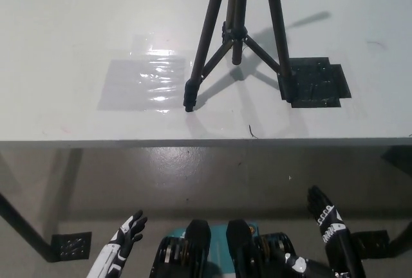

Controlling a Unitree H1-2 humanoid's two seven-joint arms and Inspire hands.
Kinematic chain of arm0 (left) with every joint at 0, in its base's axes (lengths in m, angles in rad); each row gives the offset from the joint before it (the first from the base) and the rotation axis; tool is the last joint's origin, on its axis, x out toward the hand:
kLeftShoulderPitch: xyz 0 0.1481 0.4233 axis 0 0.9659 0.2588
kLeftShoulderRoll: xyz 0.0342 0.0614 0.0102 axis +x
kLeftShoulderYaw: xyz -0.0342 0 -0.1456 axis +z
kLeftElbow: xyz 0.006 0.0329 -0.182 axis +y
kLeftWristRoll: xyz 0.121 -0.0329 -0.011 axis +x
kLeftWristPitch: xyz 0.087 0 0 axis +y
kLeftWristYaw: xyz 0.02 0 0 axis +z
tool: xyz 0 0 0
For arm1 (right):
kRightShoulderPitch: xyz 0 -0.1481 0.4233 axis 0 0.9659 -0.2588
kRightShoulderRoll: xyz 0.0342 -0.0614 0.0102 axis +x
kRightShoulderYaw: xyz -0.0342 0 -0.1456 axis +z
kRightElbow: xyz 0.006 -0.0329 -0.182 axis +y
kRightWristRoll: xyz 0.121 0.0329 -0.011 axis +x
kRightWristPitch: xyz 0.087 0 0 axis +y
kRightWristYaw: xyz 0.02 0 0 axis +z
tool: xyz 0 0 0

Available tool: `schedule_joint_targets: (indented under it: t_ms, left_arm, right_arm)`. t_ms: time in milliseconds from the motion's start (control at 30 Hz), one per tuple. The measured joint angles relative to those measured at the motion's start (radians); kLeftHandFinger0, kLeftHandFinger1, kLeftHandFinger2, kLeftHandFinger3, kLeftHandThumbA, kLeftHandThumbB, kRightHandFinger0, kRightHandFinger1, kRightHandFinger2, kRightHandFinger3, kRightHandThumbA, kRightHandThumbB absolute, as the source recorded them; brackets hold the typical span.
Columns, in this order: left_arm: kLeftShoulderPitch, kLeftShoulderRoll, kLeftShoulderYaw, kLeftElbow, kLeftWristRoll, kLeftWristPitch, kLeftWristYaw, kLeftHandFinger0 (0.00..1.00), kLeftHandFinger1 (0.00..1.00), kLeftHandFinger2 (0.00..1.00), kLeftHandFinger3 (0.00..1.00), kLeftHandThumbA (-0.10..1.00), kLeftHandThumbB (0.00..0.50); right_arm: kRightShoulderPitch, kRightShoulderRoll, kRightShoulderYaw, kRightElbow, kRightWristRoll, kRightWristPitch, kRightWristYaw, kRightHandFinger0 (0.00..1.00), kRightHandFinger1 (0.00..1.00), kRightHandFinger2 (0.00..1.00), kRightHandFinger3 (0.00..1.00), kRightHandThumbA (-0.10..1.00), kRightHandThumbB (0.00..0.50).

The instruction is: A tripod lies near the right hand side of the table and the robot grab a leg of the tripod using its right hand and put it up right.

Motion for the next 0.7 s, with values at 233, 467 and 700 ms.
schedule_joint_targets:
  t_ms: [233,467,700]
  left_arm:
    - [-0.008,0.0,0.003,-0.002,0.0,0.0,0.0,1.0,1.0,1.0,1.0,1.0,0.351]
    - [-0.009,0.0,0.005,-0.003,0.008,0.003,0.001,1.0,1.0,1.0,1.0,1.0,0.376]
    - [-0.01,0.0,0.008,-0.003,0.016,0.003,0.001,1.0,1.0,1.0,1.0,1.0,0.366]
  right_arm:
    - [-0.01,0.001,-0.004,0.003,0.009,-0.004,0.002,1.0,1.0,1.0,1.0,1.0,0.429]
    - [-0.013,-0.001,-0.009,0.013,0.012,-0.005,0.005,1.0,1.0,1.0,1.0,1.0,0.44]
    - [-0.021,-0.004,-0.009,0.024,0.009,-0.005,0.005,1.0,1.0,1.0,1.0,1.0,0.439]
